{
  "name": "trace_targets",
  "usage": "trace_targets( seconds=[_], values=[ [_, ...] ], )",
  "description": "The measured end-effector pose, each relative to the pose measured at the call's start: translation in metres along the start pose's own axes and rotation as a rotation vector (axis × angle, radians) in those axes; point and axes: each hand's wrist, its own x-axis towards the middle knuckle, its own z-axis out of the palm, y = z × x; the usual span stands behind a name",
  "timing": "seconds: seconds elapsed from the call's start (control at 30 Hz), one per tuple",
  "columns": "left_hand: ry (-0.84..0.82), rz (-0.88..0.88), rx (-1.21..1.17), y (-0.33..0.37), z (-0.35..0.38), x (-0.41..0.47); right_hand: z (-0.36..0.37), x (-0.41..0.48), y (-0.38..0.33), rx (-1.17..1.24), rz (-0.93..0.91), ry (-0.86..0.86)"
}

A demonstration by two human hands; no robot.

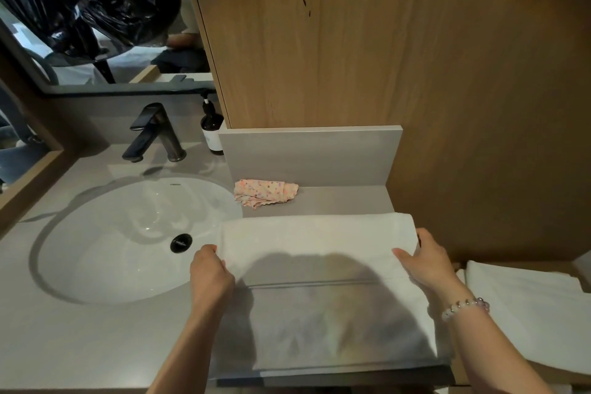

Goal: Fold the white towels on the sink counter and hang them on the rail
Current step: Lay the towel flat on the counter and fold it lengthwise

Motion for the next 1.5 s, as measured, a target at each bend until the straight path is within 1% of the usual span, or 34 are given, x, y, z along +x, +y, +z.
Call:
trace_targets(
  seconds=[0.03,0.1,0.13,0.17,0.2,0.27,0.33,0.4,0.47,0.5,0.57,0.6,0.67,0.83,1.0,1.17,1.27,1.33,1.37,1.43,1.5],
  values=[
    [0.022,0.015,0.036,-0.002,0.001,0.002,-0.001,0.000,-0.002,-0.078,0.007,0.053],
    [0.070,0.119,0.121,0.002,0.004,0.003,0.000,-0.002,-0.011,-0.269,-0.062,0.266],
    [0.069,0.220,0.178,0.007,0.009,0.005,0.004,-0.004,-0.020,-0.345,-0.158,0.343],
    [0.038,0.331,0.239,0.015,0.016,0.004,0.014,-0.005,-0.030,-0.389,-0.278,0.358],
    [-0.004,0.441,0.295,0.025,0.026,0.004,0.028,-0.005,-0.041,-0.430,-0.406,0.318],
    [-0.108,0.578,0.413,0.049,0.045,-0.001,0.065,-0.011,-0.061,-0.566,-0.638,0.192],
    [-0.250,0.649,0.553,0.063,0.059,-0.006,0.097,-0.014,-0.069,-0.640,-0.761,0.054],
    [-0.327,0.679,0.640,0.063,0.065,-0.010,0.113,-0.017,-0.069,-0.726,-0.740,-0.040],
    [-0.378,0.711,0.630,0.055,0.068,-0.009,0.115,-0.012,-0.057,-0.789,-0.720,-0.065],
    [-0.390,0.710,0.615,0.052,0.069,-0.009,0.112,-0.010,-0.054,-0.782,-0.696,-0.110],
    [-0.346,0.717,0.590,0.049,0.071,-0.005,0.104,-0.004,-0.051,-0.736,-0.729,-0.167],
    [-0.335,0.715,0.587,0.049,0.070,-0.004,0.100,-0.002,-0.049,-0.698,-0.741,-0.146],
    [-0.325,0.692,0.572,0.046,0.067,0.001,0.088,0.005,-0.043,-0.671,-0.705,-0.085],
    [-0.303,0.610,0.568,0.036,0.055,0.007,0.054,0.024,-0.015,-0.722,-0.506,-0.041],
    [-0.215,0.495,0.569,0.016,0.038,0.015,0.041,0.023,-0.011,-0.783,-0.393,0.016],
    [-0.223,0.330,0.626,0.012,0.027,0.015,0.041,0.025,-0.012,-0.767,-0.355,0.018],
    [-0.163,0.254,0.686,0.017,0.029,0.005,0.043,0.015,-0.013,-0.728,-0.364,0.018],
    [-0.140,0.297,0.659,0.020,0.033,-0.014,0.050,-0.004,-0.013,-0.731,-0.438,0.012],
    [-0.165,0.340,0.613,0.022,0.037,-0.026,0.056,-0.014,-0.013,-0.737,-0.468,-0.009],
    [-0.239,0.391,0.539,0.024,0.042,-0.042,0.069,-0.024,-0.009,-0.705,-0.479,-0.053],
    [-0.252,0.420,0.534,0.024,0.047,-0.038,0.075,-0.022,-0.009,-0.663,-0.465,-0.071]
  ],
)
